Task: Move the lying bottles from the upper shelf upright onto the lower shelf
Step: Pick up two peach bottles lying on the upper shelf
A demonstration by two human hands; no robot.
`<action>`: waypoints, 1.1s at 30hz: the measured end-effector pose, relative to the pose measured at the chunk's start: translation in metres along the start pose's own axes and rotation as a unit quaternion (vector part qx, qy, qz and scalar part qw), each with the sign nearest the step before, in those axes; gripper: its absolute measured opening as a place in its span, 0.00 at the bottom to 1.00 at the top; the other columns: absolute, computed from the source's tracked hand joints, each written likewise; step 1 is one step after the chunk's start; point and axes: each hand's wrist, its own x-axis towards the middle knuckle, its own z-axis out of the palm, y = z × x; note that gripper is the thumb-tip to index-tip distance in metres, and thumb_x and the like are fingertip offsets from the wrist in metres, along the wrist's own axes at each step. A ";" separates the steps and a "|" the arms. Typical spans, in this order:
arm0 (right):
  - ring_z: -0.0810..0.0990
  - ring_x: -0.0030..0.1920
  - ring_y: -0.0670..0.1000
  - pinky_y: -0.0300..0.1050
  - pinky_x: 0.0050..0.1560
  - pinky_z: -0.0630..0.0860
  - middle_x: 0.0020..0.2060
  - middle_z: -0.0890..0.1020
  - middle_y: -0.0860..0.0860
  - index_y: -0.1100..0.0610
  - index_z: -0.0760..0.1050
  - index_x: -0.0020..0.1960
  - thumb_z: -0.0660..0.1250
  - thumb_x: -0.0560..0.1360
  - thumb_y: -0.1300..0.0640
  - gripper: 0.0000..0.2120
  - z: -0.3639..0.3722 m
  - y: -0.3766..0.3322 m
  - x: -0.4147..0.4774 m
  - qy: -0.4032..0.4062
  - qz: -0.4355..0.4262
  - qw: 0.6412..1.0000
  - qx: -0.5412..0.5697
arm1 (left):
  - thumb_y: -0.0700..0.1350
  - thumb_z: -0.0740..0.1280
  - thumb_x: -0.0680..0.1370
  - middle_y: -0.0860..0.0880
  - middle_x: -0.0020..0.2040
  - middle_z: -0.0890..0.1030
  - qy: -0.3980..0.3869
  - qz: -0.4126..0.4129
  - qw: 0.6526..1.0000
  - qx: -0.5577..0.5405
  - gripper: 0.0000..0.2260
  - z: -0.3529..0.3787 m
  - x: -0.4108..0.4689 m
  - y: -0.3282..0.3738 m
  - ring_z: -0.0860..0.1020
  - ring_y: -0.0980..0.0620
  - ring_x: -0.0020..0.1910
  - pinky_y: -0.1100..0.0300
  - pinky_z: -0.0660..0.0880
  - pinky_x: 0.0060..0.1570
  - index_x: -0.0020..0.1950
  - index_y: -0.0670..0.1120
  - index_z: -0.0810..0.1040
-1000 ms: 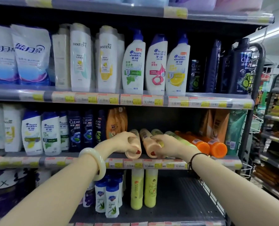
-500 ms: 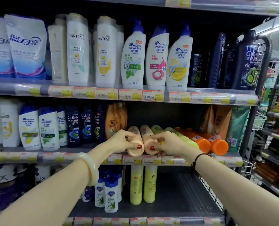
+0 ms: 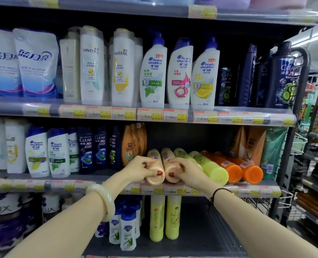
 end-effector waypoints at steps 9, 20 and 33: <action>0.86 0.40 0.54 0.49 0.41 0.84 0.51 0.83 0.55 0.54 0.76 0.64 0.64 0.75 0.65 0.18 -0.004 -0.004 -0.005 0.004 0.007 0.999 0.050 | 0.40 0.72 0.72 0.43 0.62 0.79 -0.030 -0.009 0.999 -0.040 0.24 -0.005 -0.009 0.011 0.78 0.51 0.54 0.65 0.79 0.36 0.67 0.44 0.73; 0.83 0.42 0.51 0.42 0.30 0.82 0.54 0.81 0.52 0.54 0.78 0.60 0.66 0.76 0.57 0.13 -0.005 -0.012 -0.025 0.004 0.002 0.996 0.089 | 0.42 0.71 0.73 0.45 0.60 0.78 -0.024 -0.060 0.989 -0.135 0.19 0.000 -0.035 0.019 0.80 0.45 0.55 0.48 0.83 0.43 0.64 0.47 0.76; 0.77 0.45 0.51 0.45 0.39 0.78 0.51 0.74 0.54 0.60 0.66 0.65 0.69 0.72 0.54 0.25 0.005 -0.024 -0.021 0.065 0.165 0.972 0.154 | 0.32 0.72 0.68 0.41 0.59 0.77 0.002 -0.200 0.947 -0.250 0.32 0.018 -0.037 0.016 0.78 0.39 0.55 0.39 0.79 0.46 0.69 0.43 0.65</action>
